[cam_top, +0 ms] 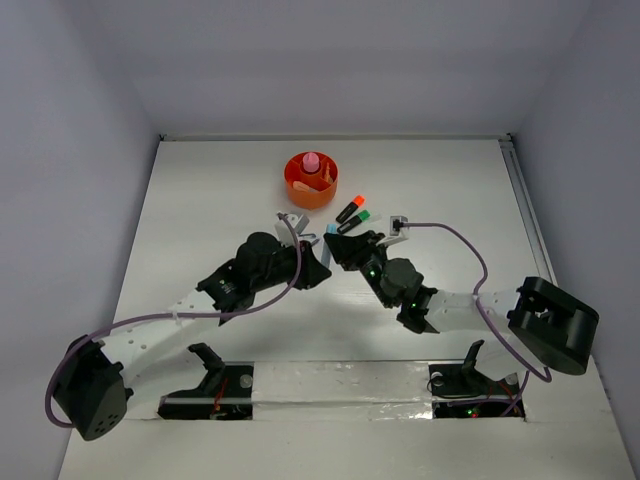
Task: Sort the stationery into containers
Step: Close the pen cap on the pen.
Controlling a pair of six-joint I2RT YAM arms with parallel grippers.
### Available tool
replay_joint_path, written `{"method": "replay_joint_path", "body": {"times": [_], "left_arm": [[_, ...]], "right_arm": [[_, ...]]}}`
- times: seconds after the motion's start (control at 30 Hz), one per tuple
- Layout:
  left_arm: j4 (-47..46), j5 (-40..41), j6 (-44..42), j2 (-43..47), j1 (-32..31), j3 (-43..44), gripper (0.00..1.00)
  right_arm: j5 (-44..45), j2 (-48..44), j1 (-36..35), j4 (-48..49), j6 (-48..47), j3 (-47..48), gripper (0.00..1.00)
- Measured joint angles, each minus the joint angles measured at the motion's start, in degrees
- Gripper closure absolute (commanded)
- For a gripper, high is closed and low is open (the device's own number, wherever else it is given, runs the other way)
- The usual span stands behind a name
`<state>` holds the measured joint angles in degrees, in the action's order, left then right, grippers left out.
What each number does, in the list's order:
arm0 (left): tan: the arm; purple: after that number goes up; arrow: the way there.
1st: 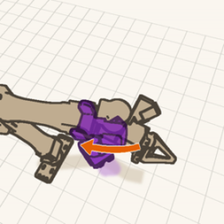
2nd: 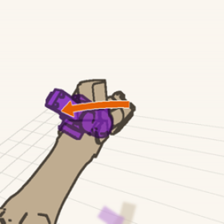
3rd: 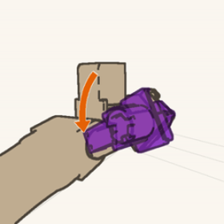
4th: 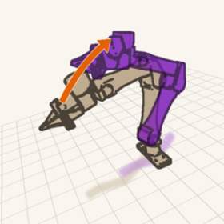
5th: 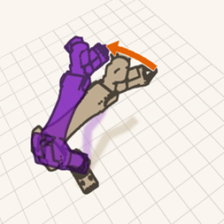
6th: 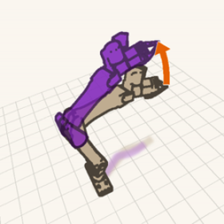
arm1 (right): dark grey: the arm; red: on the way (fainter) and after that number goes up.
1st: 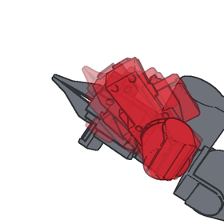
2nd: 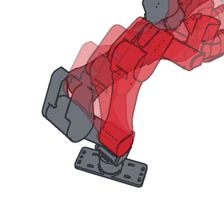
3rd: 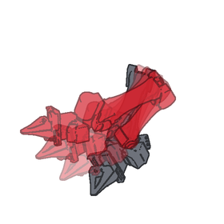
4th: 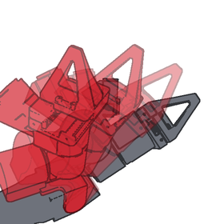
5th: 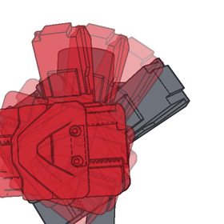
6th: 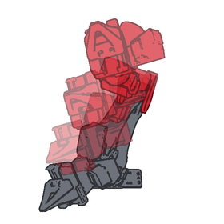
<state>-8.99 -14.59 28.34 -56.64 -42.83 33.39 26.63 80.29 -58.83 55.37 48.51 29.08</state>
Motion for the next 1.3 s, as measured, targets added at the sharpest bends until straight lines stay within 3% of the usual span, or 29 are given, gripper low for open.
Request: {"method": "replay_joint_path", "body": {"times": [0.3,0.57,0.7,0.8,0.87,1.0,1.17,1.3], "left_arm": [[1.22,-0.39,0.26,-5.25,-0.33,3.78,1.00],[-1.07,2.54,-0.98,-4.13,-1.07,1.86,1.00],[-4.11,2.60,-2.32,-0.31,-1.09,-0.83,1.00],[-8.98,2.54,-2.60,3.82,-1.09,-3.98,1.00],[-13.09,2.36,-2.56,6.36,-1.09,-6.23,1.00],[-24.00,11.10,-1.05,10.45,1.53,-8.50,1.00],[-32.24,14.88,0.72,12.57,2.01,-10.05,1.00],[-33.57,14.69,1.55,11.91,2.03,-10.64,1.00]], "right_arm": [[2.69,0.55,-0.13,0.57,0.00,-0.04,1.00],[2.75,-0.13,-0.44,-0.50,2.05,-0.02,1.00],[3.21,-5.51,-1.29,-5.99,2.38,0.20,0.77],[3.08,-11.69,-1.99,-11.85,1.73,0.66,0.65],[1.73,-16.09,-2.12,-16.02,1.07,1.07,0.60],[-7.10,-23.52,-5.11,-29.14,-1.14,2.60,0.47],[-13.68,-25.03,-6.45,-40.09,-4.57,7.72,0.35],[-16.02,-24.98,-5.97,-44.54,-7.54,10.64,0.21]]}}
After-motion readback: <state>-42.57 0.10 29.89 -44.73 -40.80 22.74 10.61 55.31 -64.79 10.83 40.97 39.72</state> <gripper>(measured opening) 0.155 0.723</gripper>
